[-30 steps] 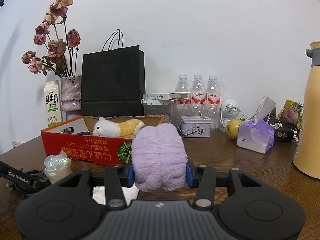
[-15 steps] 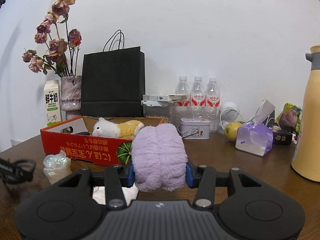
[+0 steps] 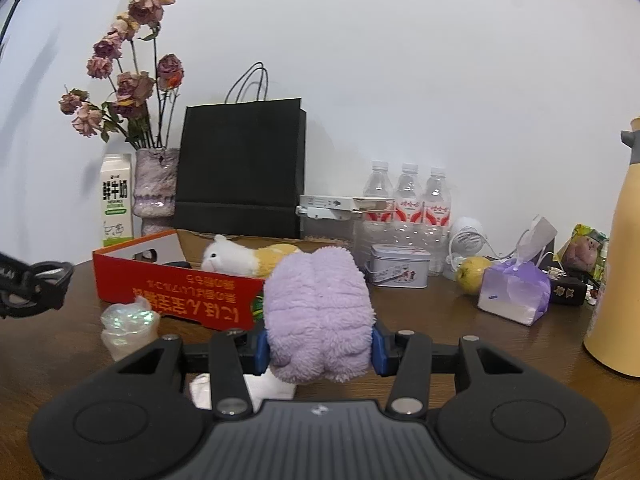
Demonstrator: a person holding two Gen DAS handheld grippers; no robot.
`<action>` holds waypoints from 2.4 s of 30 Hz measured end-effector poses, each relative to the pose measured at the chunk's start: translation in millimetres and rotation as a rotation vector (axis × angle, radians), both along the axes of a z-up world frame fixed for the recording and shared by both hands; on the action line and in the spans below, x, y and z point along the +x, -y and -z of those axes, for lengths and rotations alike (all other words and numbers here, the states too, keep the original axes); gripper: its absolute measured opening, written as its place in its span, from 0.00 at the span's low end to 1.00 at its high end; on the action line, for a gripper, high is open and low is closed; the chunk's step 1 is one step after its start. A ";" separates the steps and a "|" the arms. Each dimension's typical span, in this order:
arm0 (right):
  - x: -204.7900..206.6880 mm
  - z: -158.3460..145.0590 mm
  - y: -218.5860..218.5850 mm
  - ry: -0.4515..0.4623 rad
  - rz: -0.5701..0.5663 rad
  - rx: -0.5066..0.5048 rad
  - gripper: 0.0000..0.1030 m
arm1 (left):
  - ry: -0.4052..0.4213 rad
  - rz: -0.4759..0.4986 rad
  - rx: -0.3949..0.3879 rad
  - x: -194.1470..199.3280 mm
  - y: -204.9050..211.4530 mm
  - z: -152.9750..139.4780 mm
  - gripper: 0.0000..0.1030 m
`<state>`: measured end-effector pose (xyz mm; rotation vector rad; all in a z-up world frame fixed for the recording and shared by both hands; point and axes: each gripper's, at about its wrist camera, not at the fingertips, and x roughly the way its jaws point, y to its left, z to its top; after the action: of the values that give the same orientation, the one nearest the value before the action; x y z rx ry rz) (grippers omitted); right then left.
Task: Organize objects
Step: 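Carry the black cable and lavender cloth in both grippers over the red box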
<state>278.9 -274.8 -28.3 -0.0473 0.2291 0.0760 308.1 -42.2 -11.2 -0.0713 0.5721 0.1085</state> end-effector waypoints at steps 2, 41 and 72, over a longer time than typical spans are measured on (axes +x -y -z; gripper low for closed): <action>0.6 -0.4 -5.1 0.000 -0.011 0.002 0.44 | 0.015 0.000 -0.003 -0.4 1.1 -3.7 0.89; 98.6 -41.8 -65.8 0.068 -0.106 0.085 0.44 | 0.194 -0.011 -0.054 84.7 12.3 -47.1 0.89; 196.6 -52.7 -66.5 0.004 -0.106 0.076 0.44 | 0.176 0.000 -0.037 179.2 12.3 -39.6 0.89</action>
<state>475.5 -208.2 24.3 0.0164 0.2194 0.1903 487.3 -54.4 28.4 -0.1152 0.3983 0.0907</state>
